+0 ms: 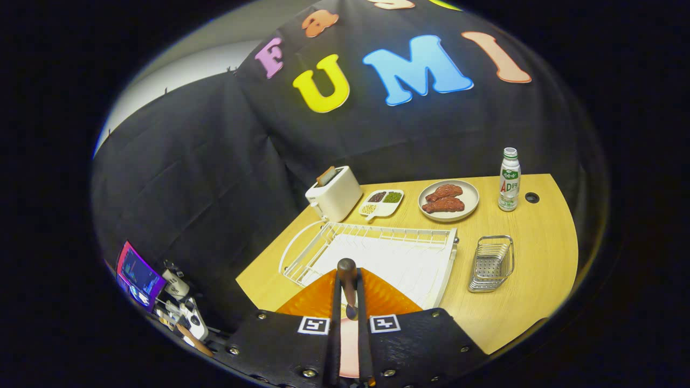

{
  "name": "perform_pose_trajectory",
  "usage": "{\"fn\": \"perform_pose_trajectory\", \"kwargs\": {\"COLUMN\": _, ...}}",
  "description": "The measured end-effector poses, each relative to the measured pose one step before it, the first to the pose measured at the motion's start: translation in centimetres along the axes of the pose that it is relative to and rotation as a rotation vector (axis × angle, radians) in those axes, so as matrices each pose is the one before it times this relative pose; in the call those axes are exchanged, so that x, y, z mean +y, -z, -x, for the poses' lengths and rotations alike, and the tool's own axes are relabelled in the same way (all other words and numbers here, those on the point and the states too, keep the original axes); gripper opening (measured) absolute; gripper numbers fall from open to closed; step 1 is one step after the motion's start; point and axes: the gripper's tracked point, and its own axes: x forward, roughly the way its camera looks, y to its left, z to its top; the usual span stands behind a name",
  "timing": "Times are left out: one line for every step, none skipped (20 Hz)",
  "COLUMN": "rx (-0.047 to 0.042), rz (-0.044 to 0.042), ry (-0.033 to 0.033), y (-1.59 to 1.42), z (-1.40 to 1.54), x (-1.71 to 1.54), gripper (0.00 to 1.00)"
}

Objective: Take the plate from the dish rack, then take the spoon from the basket and place it into the plate.

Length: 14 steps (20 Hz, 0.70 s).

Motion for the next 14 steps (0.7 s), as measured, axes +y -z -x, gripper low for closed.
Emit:
{"fn": "perform_pose_trajectory", "kwargs": {"rx": 0.02226, "rz": 0.0283, "ry": 0.00077, "y": 1.513, "z": -0.35, "x": 0.608, "gripper": 0.13}}
{"fn": "perform_pose_trajectory", "kwargs": {"rx": 0.0216, "rz": 0.02016, "ry": 0.00189, "y": 1.455, "z": -0.408, "x": 0.519, "gripper": 0.13}}
{"fn": "perform_pose_trajectory", "kwargs": {"rx": 0.01965, "rz": 0.02026, "ry": 0.00006, "y": 1.338, "z": -0.448, "x": 0.477, "gripper": 0.13}}
{"fn": "perform_pose_trajectory", "kwargs": {"rx": 0.01425, "rz": 0.02183, "ry": 0.00262, "y": 1.095, "z": -0.37, "x": 0.384, "gripper": 0.13}}
{"fn": "perform_pose_trajectory", "kwargs": {"rx": 0.01117, "rz": 0.02228, "ry": 0.00153, "y": 0.845, "z": -0.222, "x": 0.365, "gripper": 0.13}}
{"fn": "perform_pose_trajectory", "kwargs": {"rx": 0.00743, "rz": 0.02538, "ry": 0.00459, "y": 0.769, "z": -0.264, "x": 0.331, "gripper": 0.13}}
{"fn": "perform_pose_trajectory", "kwargs": {"rx": 0.01038, "rz": 0.02392, "ry": 0.00232, "y": 0.661, "z": -0.254, "x": 0.388, "gripper": 0.13}}
{"fn": "perform_pose_trajectory", "kwargs": {"rx": 0.00428, "rz": 0.01945, "ry": 0.00024, "y": 0.552, "z": -0.356, "x": 0.375, "gripper": 0.13}}
{"fn": "perform_pose_trajectory", "kwargs": {"rx": 0.00528, "rz": 0.01586, "ry": -0.0026, "y": 0.37, "z": -0.273, "x": 0.466, "gripper": 0.13}}
{"fn": "perform_pose_trajectory", "kwargs": {"rx": 0.00027, "rz": 0.00952, "ry": -0.00333, "y": 0.328, "z": -0.145, "x": 0.501, "gripper": 0.13}}
{"fn": "perform_pose_trajectory", "kwargs": {"rx": 0.00255, "rz": 0.00949, "ry": -0.00199, "y": 0.226, "z": -0.265, "x": 0.368, "gripper": 0.13}}
{"fn": "perform_pose_trajectory", "kwargs": {"rx": 0.00491, "rz": 0.01074, "ry": -0.0049, "y": 0.347, "z": -0.33, "x": 0.443, "gripper": 0.13}}
{"fn": "perform_pose_trajectory", "kwargs": {"rx": 0.00604, "rz": 0.00807, "ry": -0.00316, "y": 0.273, "z": -0.232, "x": 0.308, "gripper": 0.13}}
{"fn": "perform_pose_trajectory", "kwargs": {"rx": 0.00582, "rz": 0.00708, "ry": -0.00073, "y": 0.368, "z": -0.239, "x": 0.293, "gripper": 0.13}}
